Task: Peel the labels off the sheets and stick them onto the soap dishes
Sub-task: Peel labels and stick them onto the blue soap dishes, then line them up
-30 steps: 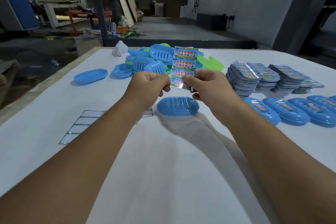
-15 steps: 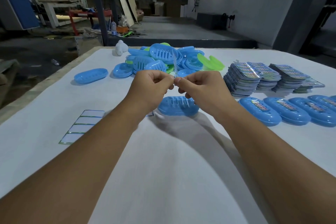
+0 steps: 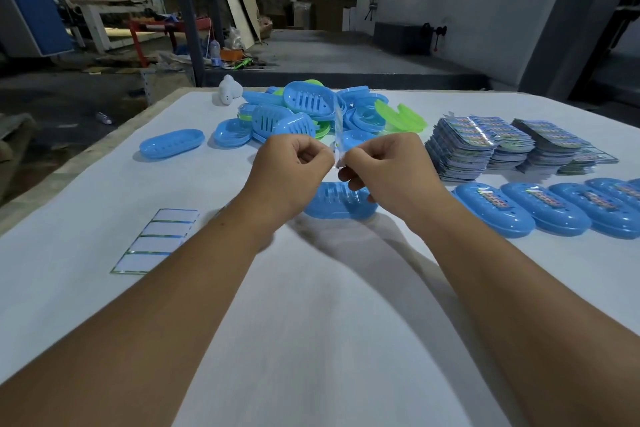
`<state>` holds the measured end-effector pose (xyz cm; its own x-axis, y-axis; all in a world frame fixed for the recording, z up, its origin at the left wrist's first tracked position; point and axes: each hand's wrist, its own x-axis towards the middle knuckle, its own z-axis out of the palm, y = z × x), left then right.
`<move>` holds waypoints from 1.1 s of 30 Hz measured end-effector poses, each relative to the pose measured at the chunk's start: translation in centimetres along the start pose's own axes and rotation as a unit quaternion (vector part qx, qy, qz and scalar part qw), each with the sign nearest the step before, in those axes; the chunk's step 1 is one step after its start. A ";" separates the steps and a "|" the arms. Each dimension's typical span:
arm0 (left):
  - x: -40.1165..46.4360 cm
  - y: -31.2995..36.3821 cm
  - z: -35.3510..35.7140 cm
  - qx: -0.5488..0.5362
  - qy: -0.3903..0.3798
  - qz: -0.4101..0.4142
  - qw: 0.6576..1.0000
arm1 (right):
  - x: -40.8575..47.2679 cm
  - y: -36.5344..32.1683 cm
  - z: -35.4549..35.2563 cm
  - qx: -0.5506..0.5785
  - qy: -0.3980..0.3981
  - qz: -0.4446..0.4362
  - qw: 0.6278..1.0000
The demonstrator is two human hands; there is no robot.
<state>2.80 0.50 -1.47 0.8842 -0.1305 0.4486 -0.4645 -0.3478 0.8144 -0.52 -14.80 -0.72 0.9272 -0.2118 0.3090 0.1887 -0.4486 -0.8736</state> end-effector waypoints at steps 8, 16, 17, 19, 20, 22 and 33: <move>0.5 -0.6 -0.3 0.042 0.027 -0.029 0.998 | 0.4 0.3 -0.4 -0.019 -0.006 0.026 0.999; 0.9 -1.2 -0.7 0.054 0.034 -0.056 0.996 | 0.4 0.3 -1.0 -0.019 -0.002 0.060 0.998; 1.0 -1.2 -0.7 0.055 0.034 -0.060 0.996 | 0.4 0.3 -1.0 -0.019 0.000 0.064 0.998; 1.0 -1.1 -0.7 0.057 0.040 -0.071 0.995 | 0.4 0.3 -1.1 -0.015 0.005 0.073 0.997; 1.0 -1.1 -0.8 0.057 0.044 -0.077 0.994 | 0.4 0.2 -1.1 -0.013 0.007 0.078 0.997; 1.0 -1.1 -0.9 0.059 0.051 -0.084 0.993 | 0.4 0.2 -1.2 -0.013 0.012 0.086 0.996; 1.2 -1.0 -1.4 0.091 0.060 -0.079 0.991 | 0.3 -0.1 -1.8 -0.026 0.019 0.114 0.993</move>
<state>4.23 1.99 -1.26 0.9281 0.0467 0.3694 -0.2938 -0.5174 0.8037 -0.81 -16.38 0.15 0.9305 -0.3459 0.1207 -0.0428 -0.4299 -0.9019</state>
